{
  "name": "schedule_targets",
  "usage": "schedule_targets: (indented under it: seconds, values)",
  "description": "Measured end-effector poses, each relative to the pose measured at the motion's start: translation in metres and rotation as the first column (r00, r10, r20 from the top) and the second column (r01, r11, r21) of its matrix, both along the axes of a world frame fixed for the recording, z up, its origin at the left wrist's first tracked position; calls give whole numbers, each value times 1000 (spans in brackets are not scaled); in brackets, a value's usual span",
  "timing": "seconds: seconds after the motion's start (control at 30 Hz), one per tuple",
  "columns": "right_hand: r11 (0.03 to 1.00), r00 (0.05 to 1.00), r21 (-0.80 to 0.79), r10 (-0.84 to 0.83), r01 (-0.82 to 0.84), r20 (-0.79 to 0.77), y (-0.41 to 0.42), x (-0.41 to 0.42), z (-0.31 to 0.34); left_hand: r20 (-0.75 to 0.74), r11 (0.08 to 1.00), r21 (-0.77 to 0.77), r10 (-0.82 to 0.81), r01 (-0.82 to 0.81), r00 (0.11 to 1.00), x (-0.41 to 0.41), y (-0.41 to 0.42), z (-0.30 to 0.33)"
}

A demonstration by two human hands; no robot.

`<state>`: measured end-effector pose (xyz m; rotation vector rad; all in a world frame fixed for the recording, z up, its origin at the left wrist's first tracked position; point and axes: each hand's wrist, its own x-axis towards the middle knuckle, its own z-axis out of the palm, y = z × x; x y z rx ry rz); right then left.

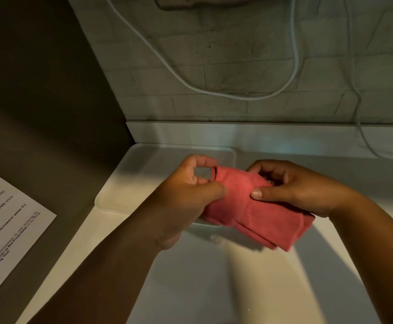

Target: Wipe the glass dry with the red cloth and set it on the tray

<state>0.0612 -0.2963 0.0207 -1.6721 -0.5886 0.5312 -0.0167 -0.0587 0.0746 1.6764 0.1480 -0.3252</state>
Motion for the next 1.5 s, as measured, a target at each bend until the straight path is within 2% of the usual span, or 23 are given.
schedule_targets:
  seconds: [0.1, 0.17, 0.23, 0.33, 0.47, 0.53, 0.63, 0.7, 0.77, 0.8, 0.87, 0.9, 0.93, 1.0, 1.03, 1.1, 1.27, 1.4, 1.47, 1.5]
  values:
    - [993, 994, -57, 101, -103, -44, -9, 2, 5, -93, 996, 70, -49, 56, 994, -2, -9, -10]
    - [981, 981, -108, 149, -162, -124, -15, 2, 5, -56, 981, 175, -73, 82, 996, -2, -15, -19]
    - [950, 964, -229, 167, -214, -207, -23, 2, 3, 2, 959, 271, -90, 86, 996, 0, -24, -29]
    - [860, 948, -437, 149, -265, -283, -40, 5, -3, 18, 931, 354, -105, 92, 994, 6, -38, -55]
    - [726, 947, -645, 27, -238, -320, -55, 13, -15, 83, 854, 510, -165, 100, 983, 19, -61, -94]
    - [636, 971, -751, -16, -176, -240, -58, 19, -23, 114, 818, 566, -198, 100, 973, 28, -72, -106]
    - [536, 994, -840, -99, 90, 44, -60, 29, -38, 141, 737, 669, -254, 97, 957, 44, -83, -112]
    - [483, 954, -824, -184, 297, 236, -57, 28, -47, 170, 642, 763, -299, 67, 939, 49, -89, -114]
    - [373, 884, -803, -156, 465, 440, -50, 21, -55, 250, 511, 859, -358, -35, 900, 48, -95, -116]
    - [351, 820, -749, -119, 562, 560, -46, 15, -60, 298, 455, 885, -392, -98, 870, 45, -97, -117]
    - [452, 638, -527, -132, 720, 758, -33, 0, -73, 352, 401, 902, -473, -158, 808, 39, -98, -122]
    - [511, 576, -434, -154, 742, 802, -25, -10, -78, 323, 376, 918, -523, -127, 788, 36, -98, -126]
    - [545, 556, -400, -154, 737, 817, -18, -19, -84, 273, 339, 937, -576, -79, 771, 32, -97, -130]
    - [562, 580, -424, -125, 710, 805, -10, -32, -96, 205, 303, 953, -627, -7, 751, 27, -93, -138]
    - [567, 591, -428, -134, 704, 796, -8, -34, -102, 201, 318, 948, -623, 10, 756, 27, -92, -141]
    - [568, 579, -397, -178, 721, 796, -9, -33, -108, 226, 357, 934, -601, 5, 767, 30, -91, -146]
    - [580, 576, -392, -169, 714, 800, -10, -25, -110, 214, 311, 950, -595, -23, 774, 35, -91, -151]
    - [574, 625, -462, -115, 676, 772, -15, -25, -103, 207, 348, 937, -602, 19, 772, 30, -87, -140]
    - [572, 640, -473, -123, 670, 758, -14, -26, -92, 287, 409, 912, -604, -19, 744, 16, -77, -126]
    - [570, 633, -455, -154, 684, 759, -13, -23, -87, 380, 470, 879, -587, -81, 715, 10, -73, -118]
